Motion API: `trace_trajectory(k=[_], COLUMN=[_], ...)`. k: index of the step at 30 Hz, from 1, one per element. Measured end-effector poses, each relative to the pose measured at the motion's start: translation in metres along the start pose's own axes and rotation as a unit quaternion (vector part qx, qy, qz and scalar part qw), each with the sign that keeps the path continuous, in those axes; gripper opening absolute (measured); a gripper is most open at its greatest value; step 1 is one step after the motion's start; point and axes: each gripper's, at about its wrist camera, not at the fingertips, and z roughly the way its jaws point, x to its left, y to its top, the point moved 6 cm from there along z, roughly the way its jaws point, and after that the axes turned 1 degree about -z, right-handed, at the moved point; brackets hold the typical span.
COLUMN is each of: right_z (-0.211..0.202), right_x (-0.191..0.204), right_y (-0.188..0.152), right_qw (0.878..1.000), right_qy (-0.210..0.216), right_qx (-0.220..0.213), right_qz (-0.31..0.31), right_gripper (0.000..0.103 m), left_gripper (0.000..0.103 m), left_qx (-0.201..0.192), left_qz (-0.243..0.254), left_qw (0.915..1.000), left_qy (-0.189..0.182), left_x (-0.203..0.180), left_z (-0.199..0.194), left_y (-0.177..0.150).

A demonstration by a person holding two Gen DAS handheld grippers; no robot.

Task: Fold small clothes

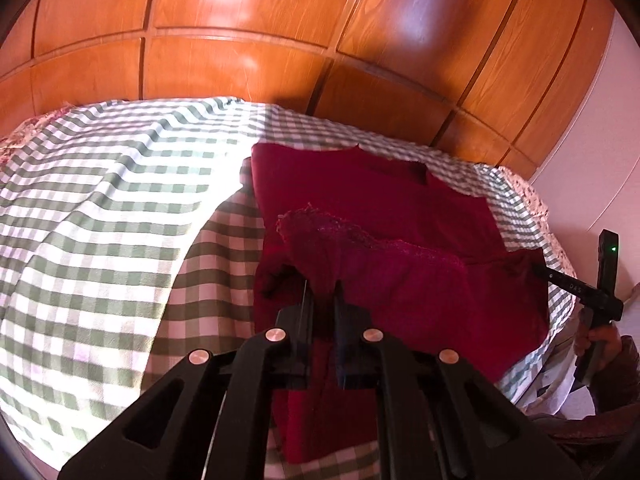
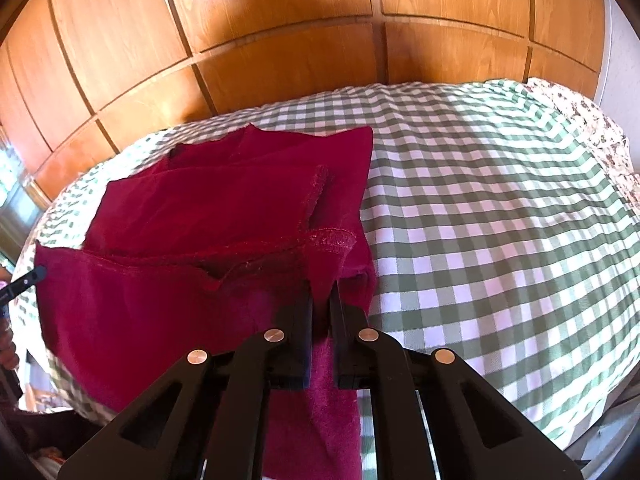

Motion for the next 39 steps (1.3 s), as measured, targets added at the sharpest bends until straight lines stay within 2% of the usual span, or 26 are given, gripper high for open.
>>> trace_trajectory(k=[5, 9, 13, 19, 25, 29, 33, 35, 37, 39], right_z=[-0.022, -0.034, -0.029, 0.009, 0.061, 0.103, 0.145, 0.163, 0.171, 0.164], right_x=[0.012, 0.019, 0.020, 0.012, 0.004, 0.002, -0.008, -0.013, -0.016, -0.017], right_y=[0.014, 0.045, 0.080, 0.132, 0.167, 0.176, 0.169, 0.161, 0.155, 0.156], right_qw=[0.999, 0.998, 0.996, 0.996, 0.997, 0.998, 0.998, 0.997, 0.997, 0.998], right_qy=[0.014, 0.020, 0.022, -0.001, -0.017, -0.037, -0.058, -0.066, -0.055, -0.033], right_qx=[-0.029, -0.061, -0.082, -0.088, -0.071, -0.047, -0.008, 0.015, 0.027, 0.020], right_qz=[-0.004, -0.011, -0.006, -0.001, 0.019, 0.018, 0.025, 0.028, 0.037, 0.050], right_gripper=[0.006, 0.006, 0.006, 0.006, 0.005, 0.005, 0.005, 0.005, 0.005, 0.006], left_gripper=[0.006, 0.006, 0.006, 0.006, 0.006, 0.006, 0.007, 0.007, 0.015, 0.028], left_qx=[-0.037, -0.062, -0.073, -0.070, -0.039, -0.017, 0.031, 0.043, 0.037, 0.026], left_qz=[-0.015, -0.007, -0.001, -0.019, -0.039, -0.042, -0.038, -0.026, -0.021, -0.034], left_qw=[0.9990, 0.9979, 0.9973, 0.9965, 0.9955, 0.9930, 0.9880, 0.9864, 0.9857, 0.9875], left_qy=[-0.019, -0.015, 0.008, 0.042, 0.077, 0.109, 0.146, 0.156, 0.163, 0.152], left_x=[-0.003, -0.003, 0.002, 0.018, 0.035, 0.044, 0.055, 0.054, 0.050, 0.050], left_z=[-0.025, -0.028, -0.011, 0.033, 0.090, 0.126, 0.168, 0.178, 0.172, 0.158], left_y=[0.021, 0.050, 0.082, 0.126, 0.147, 0.152, 0.144, 0.140, 0.139, 0.139])
